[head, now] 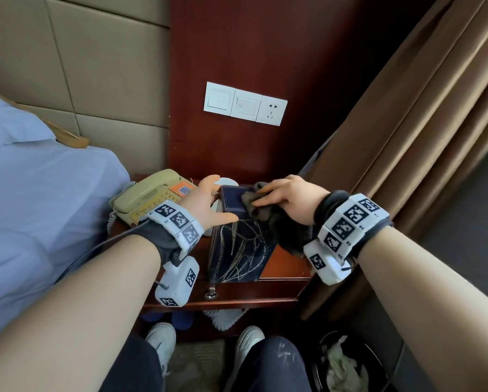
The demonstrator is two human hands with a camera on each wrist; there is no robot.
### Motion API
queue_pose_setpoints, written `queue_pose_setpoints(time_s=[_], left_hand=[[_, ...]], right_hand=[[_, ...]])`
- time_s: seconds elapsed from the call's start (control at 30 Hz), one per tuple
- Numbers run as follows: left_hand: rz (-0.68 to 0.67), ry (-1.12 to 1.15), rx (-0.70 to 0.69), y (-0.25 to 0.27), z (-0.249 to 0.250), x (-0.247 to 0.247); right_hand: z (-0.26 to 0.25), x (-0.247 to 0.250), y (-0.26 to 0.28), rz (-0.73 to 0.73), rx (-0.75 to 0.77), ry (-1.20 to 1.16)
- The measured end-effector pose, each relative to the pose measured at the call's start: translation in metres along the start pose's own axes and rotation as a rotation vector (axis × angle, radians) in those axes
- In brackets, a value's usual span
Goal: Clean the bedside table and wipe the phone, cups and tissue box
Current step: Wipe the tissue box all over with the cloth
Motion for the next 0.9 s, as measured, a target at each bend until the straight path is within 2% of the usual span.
queue_pose_setpoints(time_s=[0.07, 0.13, 0.27, 0.33, 0.47, 0.57, 0.67, 0.77, 0.9], left_hand=[[0.004, 0.078, -0.003, 0.002, -0.005, -0.002], [-0.039, 0.144, 0.028, 0.007, -0.014, -0.007], [-0.166, -0.133, 0.128, 0.021, -0.033, -0.031], [-0.187, -0.108, 0.174, 0.023, -0.041, -0.045], [-0.165, -0.057, 0.148, 0.015, -0.037, -0.055], [-0.173, -0.117, 0.071, 0.005, -0.023, -0.051], [-0.187, -0.218, 0.024, -0.007, -0.010, -0.045], [-0.274, -0.418, -0.003, -0.010, 0.003, -0.048], [-0.435, -0.670, 0.019, -0.008, 0.010, -0.064]], right_hand=[[0.009, -0.001, 0.003, 0.037, -0.116, -0.004], [0.012, -0.010, 0.005, 0.069, -0.162, -0.017], [0.017, -0.021, 0.007, 0.174, -0.158, -0.105], [0.024, -0.023, 0.008, 0.194, -0.148, -0.116], [0.046, -0.030, 0.012, 0.211, -0.198, -0.147], [0.072, -0.036, 0.021, 0.339, -0.243, -0.237], [0.098, -0.047, 0.034, 0.461, -0.367, -0.365], [0.117, -0.069, 0.040, 0.439, -0.470, -0.446], [0.129, -0.100, 0.038, 0.352, -0.488, -0.512]])
Point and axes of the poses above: each hand's wrist, its own y-axis away from the middle knuckle, its own x-axis out of the back of the hand, z = x × y, the point moved 2 cm from there along -y, towards the middle knuckle, and after that the axes turned 8 degrees about -x, right-handed, at the moved point
